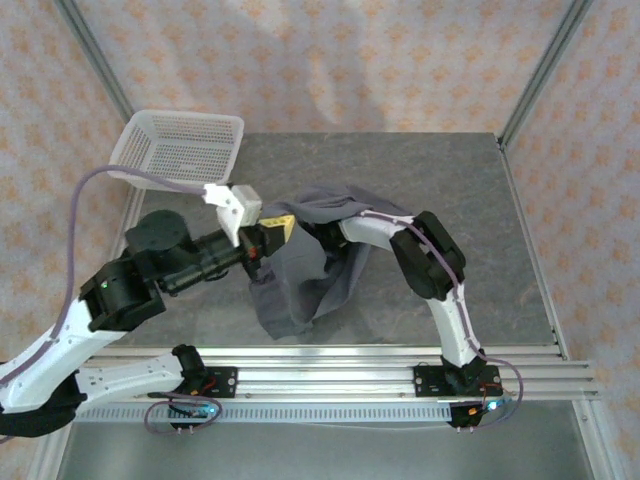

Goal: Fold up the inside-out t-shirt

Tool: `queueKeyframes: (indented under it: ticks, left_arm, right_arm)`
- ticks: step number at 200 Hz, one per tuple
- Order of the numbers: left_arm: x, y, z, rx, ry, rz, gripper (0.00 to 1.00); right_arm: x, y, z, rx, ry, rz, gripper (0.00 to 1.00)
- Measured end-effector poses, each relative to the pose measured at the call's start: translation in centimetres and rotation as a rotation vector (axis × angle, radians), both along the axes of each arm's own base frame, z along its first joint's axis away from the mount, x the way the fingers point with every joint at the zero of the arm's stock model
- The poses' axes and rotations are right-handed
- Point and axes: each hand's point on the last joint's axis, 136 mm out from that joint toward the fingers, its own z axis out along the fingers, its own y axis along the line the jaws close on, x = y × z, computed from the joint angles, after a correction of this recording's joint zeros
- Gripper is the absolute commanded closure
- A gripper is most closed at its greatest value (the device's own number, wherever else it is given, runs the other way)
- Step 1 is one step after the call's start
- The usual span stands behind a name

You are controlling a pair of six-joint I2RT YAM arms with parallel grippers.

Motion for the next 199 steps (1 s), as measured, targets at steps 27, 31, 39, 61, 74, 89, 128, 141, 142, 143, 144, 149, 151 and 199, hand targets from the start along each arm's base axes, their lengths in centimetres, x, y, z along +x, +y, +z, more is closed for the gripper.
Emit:
queueKeyframes:
  ticks: [27, 31, 39, 61, 74, 89, 128, 141, 142, 143, 144, 149, 151, 199]
  left_arm:
    - [5.5, 1.2, -3.1, 0.12, 0.105, 0.256, 1.0]
    - [6.6, 1.8, -3.5, 0.135, 0.12, 0.312, 1.0]
    - [9.0, 2.8, -4.5, 0.158, 0.155, 0.411, 1.0]
    - [15.2, 6.7, -9.2, 0.206, 0.291, 0.654, 1.0]
    - [18.6, 9.0, -13.2, 0.236, 0.394, 0.764, 1.0]
    - [21.3, 10.7, -18.4, 0.28, 0.509, 0.847, 1.0]
    - [23.4, 11.0, -30.4, 0.412, 0.731, 0.931, 1.0]
    - [22.5, 11.4, -33.0, 0.436, 0.78, 0.949, 1.0]
    - [22.4, 11.5, -33.2, 0.437, 0.783, 0.95, 1.0]
    - [22.3, 11.5, -33.4, 0.439, 0.787, 0.952, 1.0]
    - [22.3, 11.6, -33.5, 0.439, 0.79, 0.954, 1.0]
    - [21.7, 11.9, -34.3, 0.447, 0.808, 0.962, 1.0]
    - [21.6, 12.0, -34.5, 0.449, 0.812, 0.964, 1.0]
    - [17.8, 16.3, -37.0, 0.415, 0.907, 1.042, 0.44]
  right_arm:
    - [-4.0, -1.0, 0.5, 0.085, 0.082, 0.066, 1.0]
    - [-4.7, -1.1, 0.7, 0.103, 0.097, 0.079, 1.0]
    - [-6.1, -1.0, 1.3, 0.147, 0.117, 0.112, 1.0]
    - [-9.4, -0.2, 4.8, 0.317, 0.117, 0.217, 1.0]
    - [-11.1, 0.7, 8.1, 0.439, 0.077, 0.295, 1.0]
    - [-12.8, 1.5, 12.6, 0.581, -0.001, 0.387, 1.0]
    - [-15.9, 1.3, 23.6, 0.805, -0.242, 0.537, 1.0]
    - [-16.5, 0.6, 26.4, 0.85, -0.319, 0.548, 1.0]
    - [-16.5, 0.5, 26.5, 0.851, -0.323, 0.547, 1.0]
    - [-16.6, 0.4, 26.7, 0.854, -0.33, 0.547, 1.0]
    - [-16.6, 0.4, 26.9, 0.858, -0.333, 0.547, 1.0]
    - [-16.8, 0.2, 27.7, 0.871, -0.356, 0.548, 1.0]
    - [-16.9, 0.1, 28.0, 0.877, -0.364, 0.545, 1.0]
    - [-16.5, -1.7, 31.6, 0.948, -0.495, 0.459, 1.0]
